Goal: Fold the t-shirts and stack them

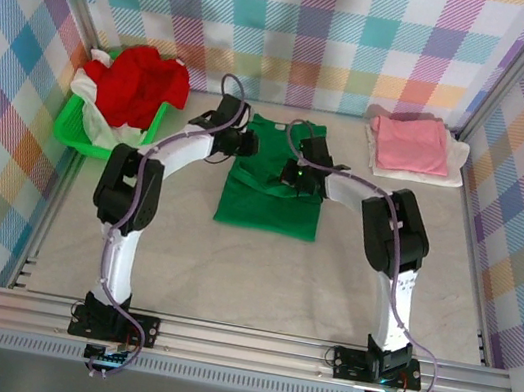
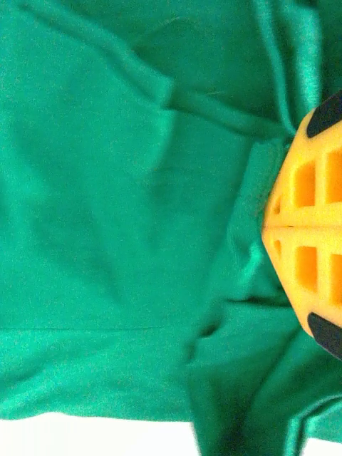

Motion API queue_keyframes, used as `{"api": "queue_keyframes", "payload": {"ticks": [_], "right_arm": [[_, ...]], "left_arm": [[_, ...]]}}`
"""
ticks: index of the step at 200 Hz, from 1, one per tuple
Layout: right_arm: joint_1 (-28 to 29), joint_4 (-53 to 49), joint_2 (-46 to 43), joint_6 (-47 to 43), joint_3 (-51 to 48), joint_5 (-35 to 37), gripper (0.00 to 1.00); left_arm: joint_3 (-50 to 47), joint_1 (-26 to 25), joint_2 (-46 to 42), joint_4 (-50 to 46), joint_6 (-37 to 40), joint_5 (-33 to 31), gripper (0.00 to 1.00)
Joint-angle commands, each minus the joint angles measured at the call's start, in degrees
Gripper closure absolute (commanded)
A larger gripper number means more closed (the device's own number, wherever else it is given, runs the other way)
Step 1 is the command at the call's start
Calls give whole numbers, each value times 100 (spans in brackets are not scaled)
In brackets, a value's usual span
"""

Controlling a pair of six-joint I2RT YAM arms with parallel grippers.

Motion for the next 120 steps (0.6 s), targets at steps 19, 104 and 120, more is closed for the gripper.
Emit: {"api": "queue_keyframes", "payload": {"ticks": [19,104,120], "right_arm": [[-222,26,77,-113,381,-180,96],[-231,106,-2001,-142,-1236,-824,90],[-231,122,-2374,-240,-1615,-715,91]], "left_arm": [[-1436,-413,-1656,426,-165,157,74],[-1471,-687,-452,493,7,197,85],[-1217,-687,-194,405,86,32,85]]}}
